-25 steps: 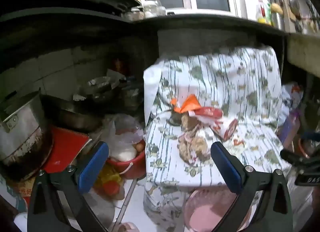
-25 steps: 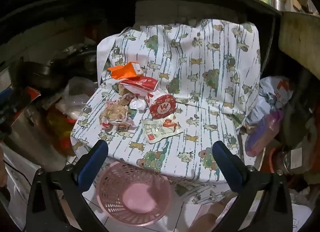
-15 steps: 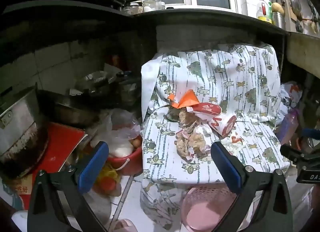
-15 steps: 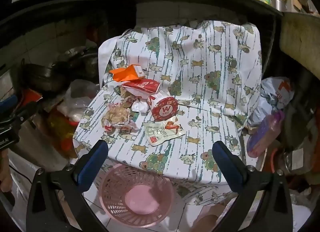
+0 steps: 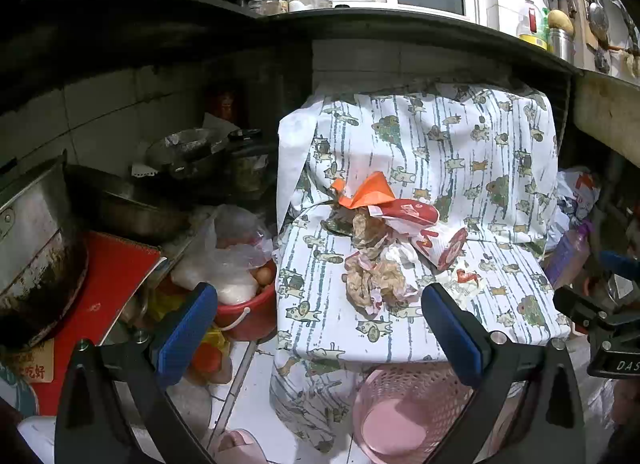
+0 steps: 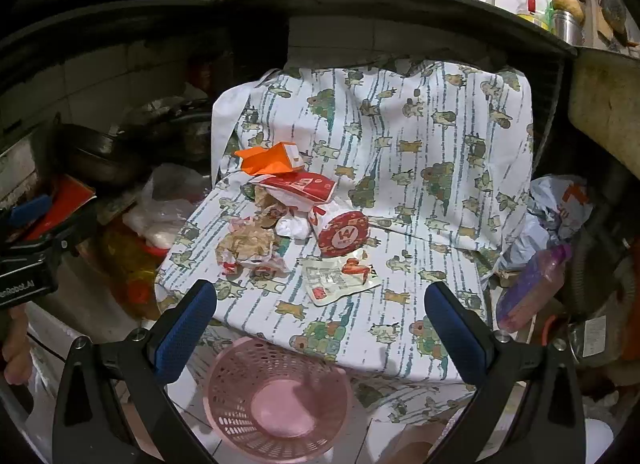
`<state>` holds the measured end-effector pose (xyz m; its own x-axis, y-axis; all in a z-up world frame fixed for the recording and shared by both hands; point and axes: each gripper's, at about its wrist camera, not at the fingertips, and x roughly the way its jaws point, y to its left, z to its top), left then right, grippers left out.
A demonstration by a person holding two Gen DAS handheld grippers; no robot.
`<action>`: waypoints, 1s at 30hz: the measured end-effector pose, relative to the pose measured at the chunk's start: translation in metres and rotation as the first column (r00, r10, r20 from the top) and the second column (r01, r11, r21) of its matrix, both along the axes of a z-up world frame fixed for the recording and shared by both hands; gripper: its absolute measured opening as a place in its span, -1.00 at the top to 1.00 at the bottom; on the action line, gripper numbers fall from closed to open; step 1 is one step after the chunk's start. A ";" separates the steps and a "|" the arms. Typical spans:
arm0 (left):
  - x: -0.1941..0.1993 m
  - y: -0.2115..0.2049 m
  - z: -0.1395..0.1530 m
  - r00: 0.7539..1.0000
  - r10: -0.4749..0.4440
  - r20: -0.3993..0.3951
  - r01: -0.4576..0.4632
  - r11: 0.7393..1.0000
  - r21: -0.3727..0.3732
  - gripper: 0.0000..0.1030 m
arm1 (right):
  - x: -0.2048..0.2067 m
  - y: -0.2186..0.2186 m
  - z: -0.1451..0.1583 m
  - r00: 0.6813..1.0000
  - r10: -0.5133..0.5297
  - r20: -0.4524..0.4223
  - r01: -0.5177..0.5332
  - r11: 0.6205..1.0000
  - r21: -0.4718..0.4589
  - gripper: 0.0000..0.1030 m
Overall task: Collect trash
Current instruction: 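Move both tools toward the trash pile on the patterned cloth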
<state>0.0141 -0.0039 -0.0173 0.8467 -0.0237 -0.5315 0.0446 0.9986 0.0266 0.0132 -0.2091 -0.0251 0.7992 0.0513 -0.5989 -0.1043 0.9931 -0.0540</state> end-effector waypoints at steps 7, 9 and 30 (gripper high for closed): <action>0.010 0.015 0.002 0.999 0.026 -0.023 -0.027 0.999 -0.037 -1.00 | 0.006 0.004 -0.006 1.000 -0.009 -0.006 0.009 1.000 -0.027 -1.00; 0.010 0.021 0.002 0.999 0.029 -0.033 -0.032 0.997 -0.071 -1.00 | 0.006 0.002 -0.007 1.000 -0.015 -0.010 0.015 1.000 -0.012 -1.00; 0.006 0.040 0.009 0.995 0.099 -0.013 -0.099 0.991 -0.093 -1.00 | 0.011 0.014 -0.018 0.999 0.036 -0.011 -0.036 0.999 -0.010 -1.00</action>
